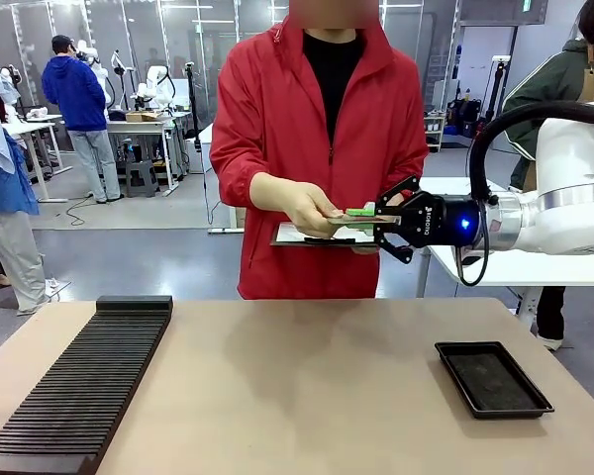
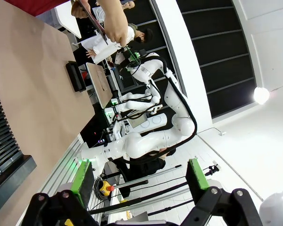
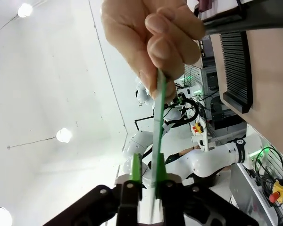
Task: Inspect the PCB.
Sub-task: Pick up the Blank PCB that the human is holding.
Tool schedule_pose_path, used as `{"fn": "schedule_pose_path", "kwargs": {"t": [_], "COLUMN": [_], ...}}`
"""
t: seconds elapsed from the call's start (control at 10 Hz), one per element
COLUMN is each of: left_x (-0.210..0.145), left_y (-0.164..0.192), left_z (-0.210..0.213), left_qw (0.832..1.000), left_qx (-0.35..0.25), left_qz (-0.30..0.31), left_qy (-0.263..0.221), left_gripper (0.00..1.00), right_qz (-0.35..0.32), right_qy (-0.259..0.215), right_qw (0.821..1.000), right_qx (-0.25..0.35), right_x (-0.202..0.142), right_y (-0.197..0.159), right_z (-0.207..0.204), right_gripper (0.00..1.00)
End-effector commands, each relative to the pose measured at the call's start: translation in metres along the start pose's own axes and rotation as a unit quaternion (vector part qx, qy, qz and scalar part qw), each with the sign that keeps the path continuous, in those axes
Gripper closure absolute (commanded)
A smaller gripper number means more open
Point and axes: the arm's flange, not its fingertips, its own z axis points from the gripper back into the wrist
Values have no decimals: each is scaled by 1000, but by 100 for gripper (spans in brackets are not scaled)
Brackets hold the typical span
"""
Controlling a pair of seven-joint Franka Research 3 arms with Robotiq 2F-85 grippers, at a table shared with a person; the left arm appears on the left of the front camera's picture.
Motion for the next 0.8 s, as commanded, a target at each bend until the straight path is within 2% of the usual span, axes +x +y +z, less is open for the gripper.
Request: {"fn": "schedule_pose_path", "kwargs": {"t": [0.0,0.7], "left_x": [-1,-1], "left_y": [-1,-1], "left_z": [1,1], "left_qw": [1000,1000], "left_qx": [2,2], "left_qz": [0,0], "left_qy": [1,1], "left_gripper": [0,0], "right_qz": [-22,-13], "right_qy": [-13,-3], "right_qw": [1000,1000], "right_qx": [18,9], "right_x": [-1,-1], "right_y": [-1,-9], "right_z": [-6,-1], "right_gripper": [100,100]}}
